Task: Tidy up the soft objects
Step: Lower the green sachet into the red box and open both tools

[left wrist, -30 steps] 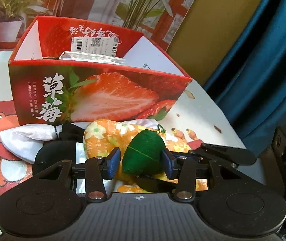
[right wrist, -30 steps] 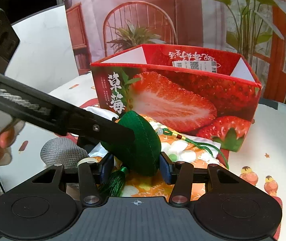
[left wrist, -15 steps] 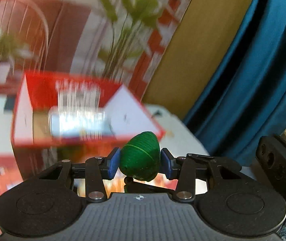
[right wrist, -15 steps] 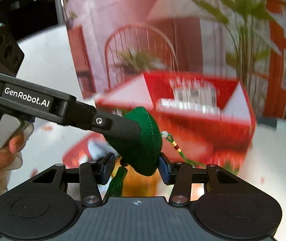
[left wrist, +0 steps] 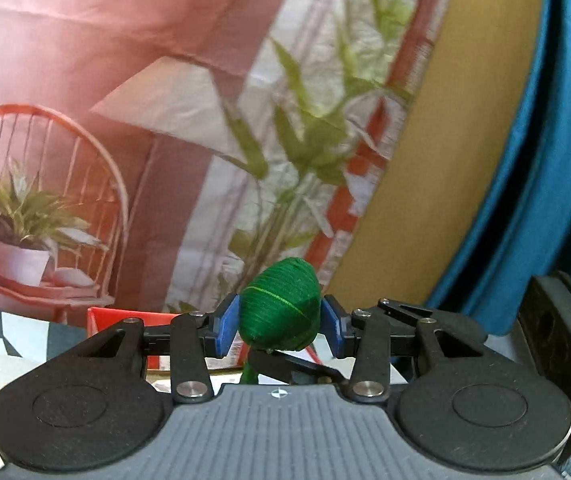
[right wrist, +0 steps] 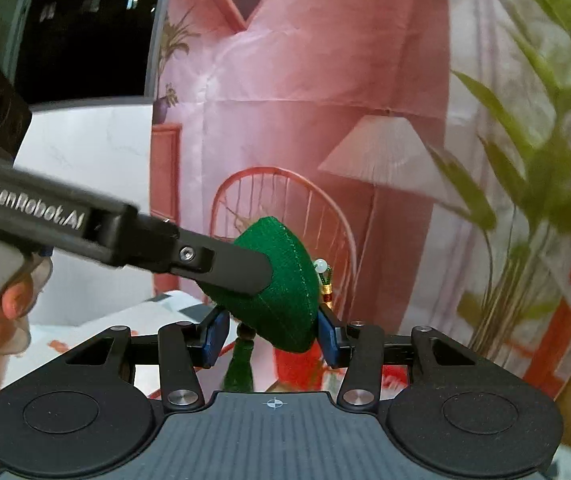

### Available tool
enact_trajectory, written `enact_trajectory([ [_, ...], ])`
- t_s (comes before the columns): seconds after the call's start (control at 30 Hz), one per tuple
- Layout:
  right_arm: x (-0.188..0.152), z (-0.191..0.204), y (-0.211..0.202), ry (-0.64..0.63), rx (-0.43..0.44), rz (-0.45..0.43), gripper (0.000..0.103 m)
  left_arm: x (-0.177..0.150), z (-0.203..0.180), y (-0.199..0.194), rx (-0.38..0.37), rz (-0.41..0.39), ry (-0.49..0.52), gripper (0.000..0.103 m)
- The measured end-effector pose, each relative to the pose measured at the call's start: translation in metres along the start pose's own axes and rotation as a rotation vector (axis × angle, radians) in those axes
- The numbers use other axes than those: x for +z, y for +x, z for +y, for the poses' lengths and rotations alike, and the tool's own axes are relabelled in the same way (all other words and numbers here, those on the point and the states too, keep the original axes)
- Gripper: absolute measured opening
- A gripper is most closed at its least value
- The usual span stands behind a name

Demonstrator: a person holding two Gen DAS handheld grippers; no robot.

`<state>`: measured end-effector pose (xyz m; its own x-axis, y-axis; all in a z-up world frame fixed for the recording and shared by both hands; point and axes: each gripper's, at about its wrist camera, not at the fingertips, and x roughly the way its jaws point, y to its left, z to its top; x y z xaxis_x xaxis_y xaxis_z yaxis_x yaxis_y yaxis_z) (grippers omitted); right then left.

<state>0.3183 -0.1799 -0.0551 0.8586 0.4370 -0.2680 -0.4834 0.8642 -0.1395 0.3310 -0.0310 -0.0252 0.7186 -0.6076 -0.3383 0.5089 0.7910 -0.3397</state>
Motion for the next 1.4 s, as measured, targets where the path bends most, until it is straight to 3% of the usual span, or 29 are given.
enact_trajectory([
  [0.3,-0.021,0.007,0.069,-0.009,0.023,0.065,0.043,-0.015,0.051,0.025,0.09,0.077,-0.037,0.046],
  [0.7,-0.066,0.004,0.117,0.164,0.115,0.25,0.044,-0.052,0.085,0.054,0.158,0.234,-0.063,0.046],
  [0.87,-0.075,0.001,0.117,0.202,0.096,0.29,0.047,-0.057,0.083,0.053,0.194,0.255,-0.041,0.048],
  [0.93,-0.077,0.0,0.114,0.199,0.086,0.296,0.054,-0.058,0.081,0.049,0.211,0.255,-0.034,0.048],
  [1.03,-0.079,0.0,0.106,0.184,0.071,0.295,0.056,-0.059,0.077,0.04,0.237,0.249,-0.022,0.048],
  [1.27,-0.087,-0.005,0.062,0.198,0.006,0.228,0.056,-0.071,0.054,0.004,0.305,0.207,0.034,0.048],
  [1.4,-0.093,-0.009,0.027,0.233,-0.023,0.183,0.056,-0.084,0.043,-0.017,0.305,0.194,0.016,0.048],
])
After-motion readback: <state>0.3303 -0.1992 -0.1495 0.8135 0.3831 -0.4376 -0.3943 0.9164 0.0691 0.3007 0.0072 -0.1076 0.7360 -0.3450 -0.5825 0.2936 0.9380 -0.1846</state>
